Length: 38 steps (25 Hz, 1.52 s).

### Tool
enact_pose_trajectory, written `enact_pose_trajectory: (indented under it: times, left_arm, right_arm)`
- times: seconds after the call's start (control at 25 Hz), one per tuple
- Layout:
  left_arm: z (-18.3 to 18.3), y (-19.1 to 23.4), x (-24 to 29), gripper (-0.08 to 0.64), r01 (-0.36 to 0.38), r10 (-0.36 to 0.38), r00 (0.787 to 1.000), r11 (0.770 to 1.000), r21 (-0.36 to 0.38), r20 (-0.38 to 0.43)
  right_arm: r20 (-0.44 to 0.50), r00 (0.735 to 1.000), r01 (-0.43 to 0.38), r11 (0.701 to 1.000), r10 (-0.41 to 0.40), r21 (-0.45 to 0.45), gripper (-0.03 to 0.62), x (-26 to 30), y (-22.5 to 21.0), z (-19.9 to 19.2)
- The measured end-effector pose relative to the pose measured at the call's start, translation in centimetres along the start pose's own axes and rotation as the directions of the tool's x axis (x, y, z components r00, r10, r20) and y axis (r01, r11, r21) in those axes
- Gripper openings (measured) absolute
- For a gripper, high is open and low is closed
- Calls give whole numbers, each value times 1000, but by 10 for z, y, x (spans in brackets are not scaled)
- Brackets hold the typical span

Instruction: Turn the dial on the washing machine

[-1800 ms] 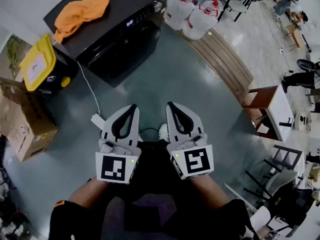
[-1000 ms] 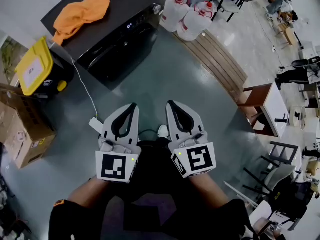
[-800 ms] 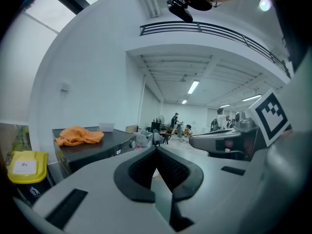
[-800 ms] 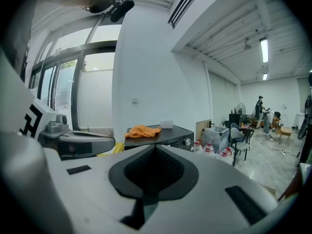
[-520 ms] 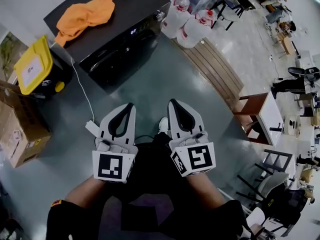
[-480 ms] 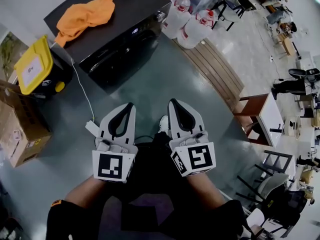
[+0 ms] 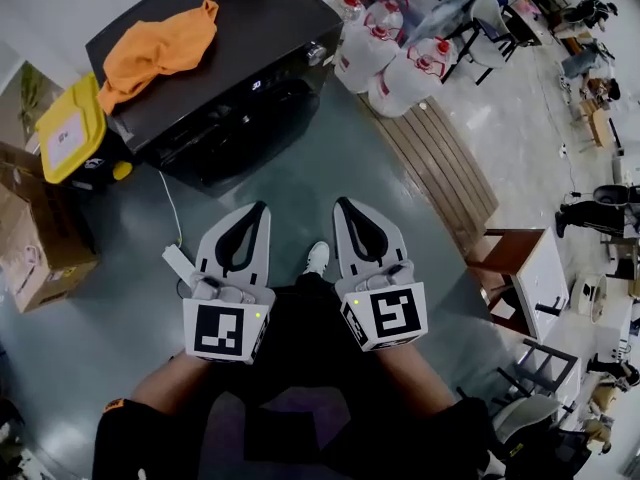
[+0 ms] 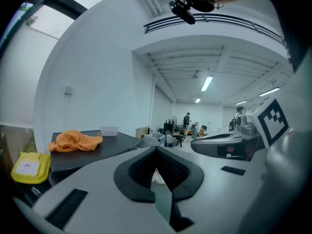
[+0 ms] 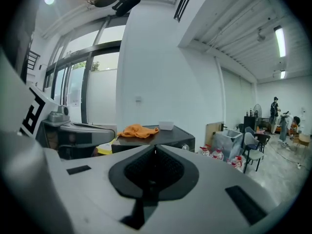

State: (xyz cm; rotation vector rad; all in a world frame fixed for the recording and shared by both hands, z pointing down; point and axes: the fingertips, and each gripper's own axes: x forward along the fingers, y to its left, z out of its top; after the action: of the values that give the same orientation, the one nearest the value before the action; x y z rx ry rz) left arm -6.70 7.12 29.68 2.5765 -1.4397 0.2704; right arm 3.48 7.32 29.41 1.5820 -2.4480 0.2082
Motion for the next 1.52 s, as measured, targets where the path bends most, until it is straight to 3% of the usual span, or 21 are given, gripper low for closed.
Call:
enact_pose_trajectory:
  times: [0.36,0.64,1.04,1.32,1.52]
  left_arm:
    - [15,-39,69,14,-143,143,990,990,-2,-8]
    - [14,-42,94,14,-206,206,978,979,-10,-34]
    - [9,-22,150,14,-165,162,983,986,-30,-83]
    - [9,13,182,14,-147,143,985,989,-37,-96]
    - [4,47,192,14,-157,151,982,987,-46,-111]
  right_arm:
    - [-14,985,-170,985,170,-27,17,24,-77,-9]
    - [-31,980,-198,980,197,-34,17,44,-111,-14]
    - [-100,978,-190,980,184,-63,17,92,-133,-22]
    - [-133,976,-181,981,170,-73,21,144,-140,-19]
    - [-149,977,-169,982,156,-81,76,181,-141,-17]
